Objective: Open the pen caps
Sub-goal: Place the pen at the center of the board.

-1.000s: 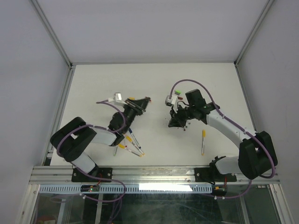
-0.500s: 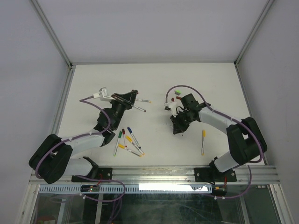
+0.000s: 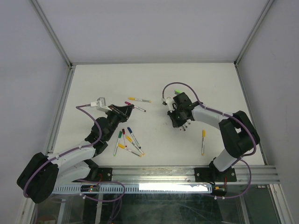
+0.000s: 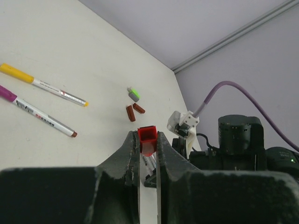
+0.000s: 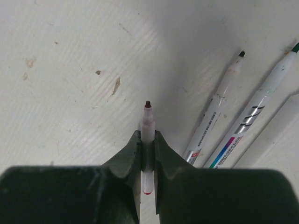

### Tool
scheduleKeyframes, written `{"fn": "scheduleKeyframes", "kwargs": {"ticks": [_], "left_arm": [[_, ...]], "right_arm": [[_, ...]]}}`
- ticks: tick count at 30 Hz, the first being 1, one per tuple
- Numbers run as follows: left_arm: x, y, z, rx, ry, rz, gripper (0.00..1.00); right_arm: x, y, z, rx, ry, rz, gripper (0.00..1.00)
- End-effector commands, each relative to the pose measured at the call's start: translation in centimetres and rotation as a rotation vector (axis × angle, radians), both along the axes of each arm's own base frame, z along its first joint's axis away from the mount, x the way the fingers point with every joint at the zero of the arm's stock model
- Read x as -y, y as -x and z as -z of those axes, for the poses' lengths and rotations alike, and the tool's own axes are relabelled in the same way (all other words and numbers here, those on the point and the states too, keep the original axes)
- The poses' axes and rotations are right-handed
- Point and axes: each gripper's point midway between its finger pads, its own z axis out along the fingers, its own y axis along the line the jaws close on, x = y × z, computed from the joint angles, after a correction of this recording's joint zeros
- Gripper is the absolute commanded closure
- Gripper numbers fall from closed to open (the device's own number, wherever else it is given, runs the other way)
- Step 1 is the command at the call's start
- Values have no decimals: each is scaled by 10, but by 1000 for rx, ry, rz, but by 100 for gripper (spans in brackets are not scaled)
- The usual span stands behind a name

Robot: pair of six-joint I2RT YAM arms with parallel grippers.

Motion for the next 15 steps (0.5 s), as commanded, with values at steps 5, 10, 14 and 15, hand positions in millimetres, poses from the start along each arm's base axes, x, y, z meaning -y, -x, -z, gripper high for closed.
{"fn": "scheduleKeyframes", "kwargs": {"ticks": [5,10,14,15], "left_arm": [[6,8,6,-10,-11,44,100],[7,8,9,-22,-8,47,100],[8,9,10,-24,-4,58,100],[10,10,10,-23,-4,67,100]], "right_arm": [[3,-26,-2,98,73,68,73],[3,-25,-2,93,73,58,68],[-1,-22,-6,84,48,44,67],[-2,-22,-8,86,42,41,66]]}}
